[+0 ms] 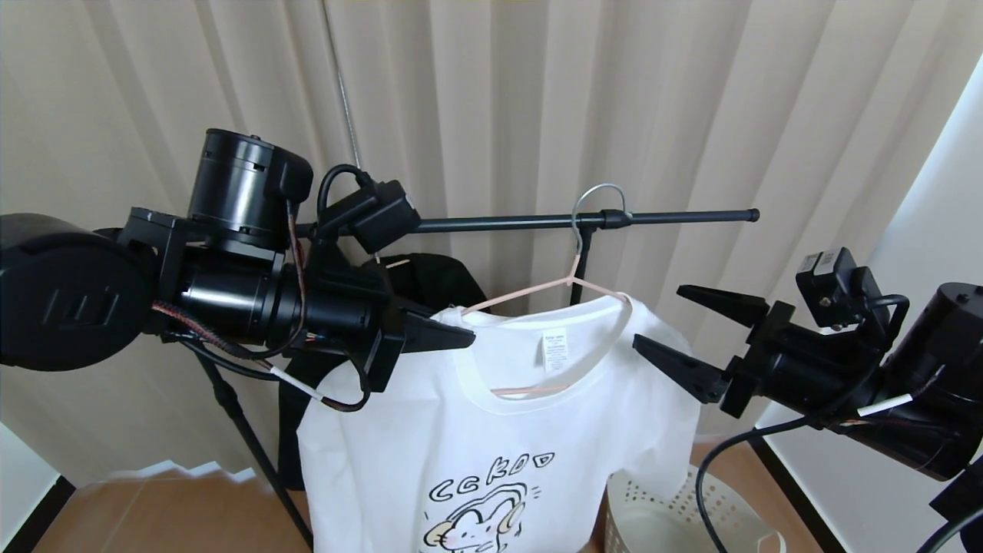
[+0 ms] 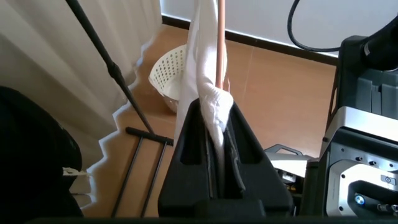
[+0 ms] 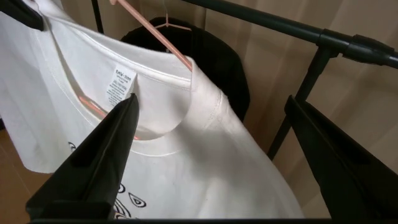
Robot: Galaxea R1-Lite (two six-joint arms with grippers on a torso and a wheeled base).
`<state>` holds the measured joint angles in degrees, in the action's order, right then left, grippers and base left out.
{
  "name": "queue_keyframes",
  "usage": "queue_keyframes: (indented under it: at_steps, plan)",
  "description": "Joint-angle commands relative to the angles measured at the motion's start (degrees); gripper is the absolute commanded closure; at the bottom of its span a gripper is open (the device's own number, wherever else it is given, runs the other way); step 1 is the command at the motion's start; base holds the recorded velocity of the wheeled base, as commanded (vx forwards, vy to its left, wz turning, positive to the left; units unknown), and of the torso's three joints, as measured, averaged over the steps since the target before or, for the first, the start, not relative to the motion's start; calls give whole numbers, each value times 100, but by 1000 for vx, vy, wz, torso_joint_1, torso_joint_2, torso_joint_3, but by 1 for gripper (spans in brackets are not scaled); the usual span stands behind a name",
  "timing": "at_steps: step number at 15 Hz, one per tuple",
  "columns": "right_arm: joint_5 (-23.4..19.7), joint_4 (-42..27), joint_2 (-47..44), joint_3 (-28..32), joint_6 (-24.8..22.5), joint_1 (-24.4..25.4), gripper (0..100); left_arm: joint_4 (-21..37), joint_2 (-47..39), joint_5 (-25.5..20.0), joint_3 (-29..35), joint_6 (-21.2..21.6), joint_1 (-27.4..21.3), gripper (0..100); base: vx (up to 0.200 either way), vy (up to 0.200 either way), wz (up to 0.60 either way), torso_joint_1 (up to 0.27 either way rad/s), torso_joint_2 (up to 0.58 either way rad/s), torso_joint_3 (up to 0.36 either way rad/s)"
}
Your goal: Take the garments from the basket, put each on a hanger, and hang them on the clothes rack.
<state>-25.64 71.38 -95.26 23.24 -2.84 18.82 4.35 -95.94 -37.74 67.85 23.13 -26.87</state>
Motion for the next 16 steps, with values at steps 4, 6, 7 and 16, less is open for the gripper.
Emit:
queue_keyframes:
  at_steps: [4, 6, 7, 16]
  plan:
    - [6, -1, -46, 32, -164, -151, 0, -998, 445, 92, -870, -19, 129, 100, 0, 0, 0, 0, 0, 0]
    - [24, -1, -195, 23, -472, -230, 0, -1446, 664, 303, -1318, -45, 156, 100, 0, 0, 0, 0, 0, 0]
    - [24, -1, -230, 23, -542, -283, 0, -1543, 726, 329, -1424, -54, 164, 100, 0, 0, 0, 0, 0, 0]
    - [94, 17, -854, -91, -1764, -599, 0, -1921, 1614, 672, -2347, -71, 252, 100, 0, 0, 0, 0, 0, 0]
